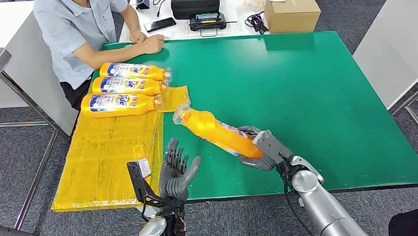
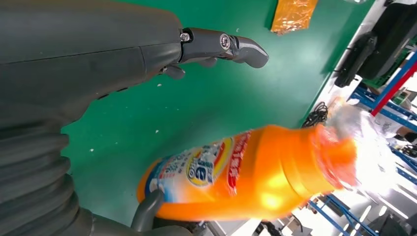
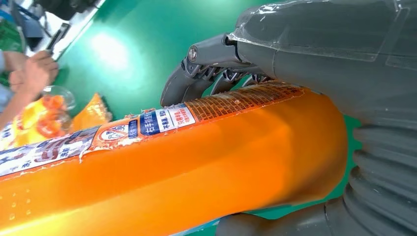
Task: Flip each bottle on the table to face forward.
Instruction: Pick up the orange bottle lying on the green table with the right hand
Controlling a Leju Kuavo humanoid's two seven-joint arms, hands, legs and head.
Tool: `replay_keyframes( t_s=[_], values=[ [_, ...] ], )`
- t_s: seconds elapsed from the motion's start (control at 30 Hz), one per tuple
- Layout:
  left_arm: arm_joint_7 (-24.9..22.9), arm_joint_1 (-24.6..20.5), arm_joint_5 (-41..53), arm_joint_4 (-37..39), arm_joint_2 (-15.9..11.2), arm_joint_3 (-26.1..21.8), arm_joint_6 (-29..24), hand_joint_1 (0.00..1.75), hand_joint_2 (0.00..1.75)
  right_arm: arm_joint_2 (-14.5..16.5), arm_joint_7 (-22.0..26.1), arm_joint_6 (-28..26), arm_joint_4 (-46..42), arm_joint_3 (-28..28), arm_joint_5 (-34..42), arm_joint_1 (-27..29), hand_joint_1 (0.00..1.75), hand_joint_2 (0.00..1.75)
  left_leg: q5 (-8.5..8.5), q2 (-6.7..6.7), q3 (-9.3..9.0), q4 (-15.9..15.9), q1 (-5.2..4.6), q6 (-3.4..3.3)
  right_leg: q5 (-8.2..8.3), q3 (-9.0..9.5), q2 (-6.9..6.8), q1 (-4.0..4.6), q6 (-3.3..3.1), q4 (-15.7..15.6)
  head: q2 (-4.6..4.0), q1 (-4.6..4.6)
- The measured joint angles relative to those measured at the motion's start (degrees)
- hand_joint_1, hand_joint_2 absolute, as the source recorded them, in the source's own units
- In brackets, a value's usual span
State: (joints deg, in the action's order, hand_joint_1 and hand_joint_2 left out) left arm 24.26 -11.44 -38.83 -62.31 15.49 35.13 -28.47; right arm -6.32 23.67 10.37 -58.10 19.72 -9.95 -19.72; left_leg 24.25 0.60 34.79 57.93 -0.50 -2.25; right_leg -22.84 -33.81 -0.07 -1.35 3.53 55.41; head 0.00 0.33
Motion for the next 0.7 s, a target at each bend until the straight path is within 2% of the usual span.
replay_keyframes(
  t_s=[0.23, 0.47, 0.7],
  values=[
    [-0.11, -0.12, -0.90, 0.30, 0.05, -0.25, 1.03, 0.00, 1.75, 0.28, 0.60, -0.58, -2.74, 1.38, 0.26, 1.02, 1.75, 1.75, 0.00, -0.03, 0.05, 0.00, 0.01, 0.00, 0.00, -0.07, 0.01, 0.01, 0.00, 0.00, 0.00, 0.00],
    [3.24, -0.52, 0.04, -1.55, 0.37, -1.52, 0.32, 0.00, 1.75, 1.17, 0.92, -0.60, -4.21, 4.00, 0.19, 1.31, 1.75, 1.75, 0.00, -0.02, 0.06, 0.00, 0.03, 0.01, 0.00, -0.08, 0.01, 0.02, 0.00, 0.01, 0.00, -0.01],
    [3.60, -1.35, 1.81, -2.66, 0.46, -1.99, 2.02, 0.00, 1.75, 1.72, 0.58, -0.21, -4.17, 6.15, 0.35, 0.87, 1.75, 1.75, 0.00, -0.01, 0.10, 0.00, 0.01, 0.00, 0.00, -0.08, 0.01, 0.01, 0.00, 0.01, 0.00, 0.01]
  ],
)
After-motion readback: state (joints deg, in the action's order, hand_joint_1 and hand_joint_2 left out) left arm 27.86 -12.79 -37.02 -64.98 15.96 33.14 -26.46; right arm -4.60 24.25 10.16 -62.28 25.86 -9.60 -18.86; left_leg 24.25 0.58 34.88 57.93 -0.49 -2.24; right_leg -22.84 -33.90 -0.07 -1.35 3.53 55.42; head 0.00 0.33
